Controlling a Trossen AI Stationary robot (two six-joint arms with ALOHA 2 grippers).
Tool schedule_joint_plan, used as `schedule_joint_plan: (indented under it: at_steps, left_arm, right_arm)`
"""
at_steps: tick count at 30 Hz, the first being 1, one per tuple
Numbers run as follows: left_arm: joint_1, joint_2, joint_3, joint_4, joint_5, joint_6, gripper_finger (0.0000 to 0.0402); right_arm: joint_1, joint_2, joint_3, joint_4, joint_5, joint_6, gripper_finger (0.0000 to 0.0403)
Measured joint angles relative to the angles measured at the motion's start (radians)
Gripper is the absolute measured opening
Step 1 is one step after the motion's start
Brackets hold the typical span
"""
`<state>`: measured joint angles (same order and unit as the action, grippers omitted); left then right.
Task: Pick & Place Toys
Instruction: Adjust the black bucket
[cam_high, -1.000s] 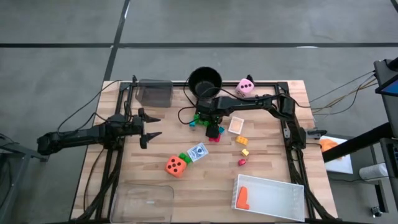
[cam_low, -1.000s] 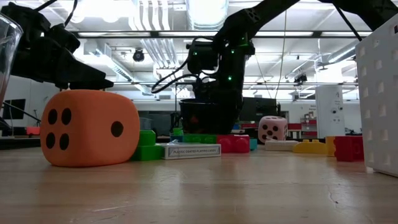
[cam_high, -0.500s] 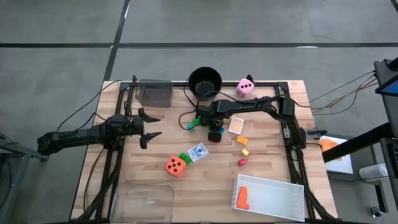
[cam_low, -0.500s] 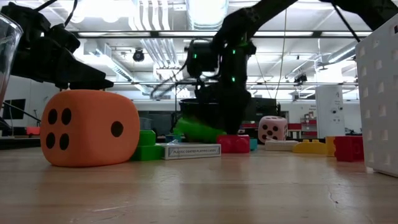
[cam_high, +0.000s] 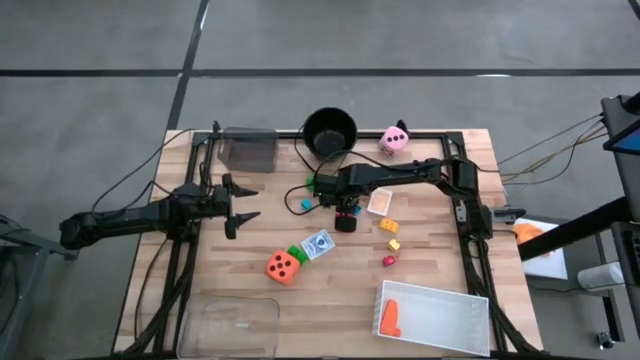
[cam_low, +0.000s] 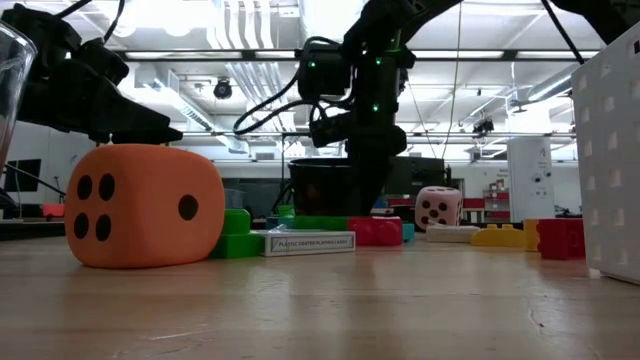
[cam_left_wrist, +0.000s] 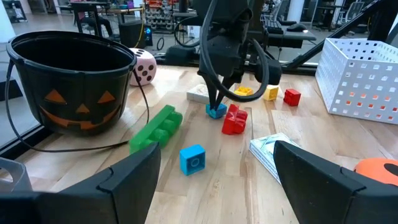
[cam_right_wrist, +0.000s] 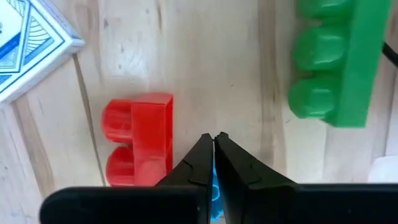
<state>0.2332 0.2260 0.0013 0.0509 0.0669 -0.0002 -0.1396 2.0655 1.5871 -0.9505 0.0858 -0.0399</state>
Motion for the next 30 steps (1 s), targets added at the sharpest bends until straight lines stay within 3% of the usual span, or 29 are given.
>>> schedule_joint_plan:
  at_steps: [6, 18, 30]
  left_arm:
    - [0.000, 0.000, 0.000, 0.000, 0.000, -0.003, 0.0314]
    - [0.000, 0.000, 0.000, -0.004, 0.000, -0.003, 0.0314]
    - [0.000, 0.000, 0.000, -0.005, 0.000, -0.026, 0.0314]
  right_arm:
    - [0.000, -0.008, 0.001, 0.011, 0.038, 0.002, 0.0016]
    - [0.037, -0.021, 0.075, 0.072, 0.466, -0.064, 0.0017]
    - [-0.067, -0.023, 0.233, 0.123, 0.501, -0.229, 0.0017]
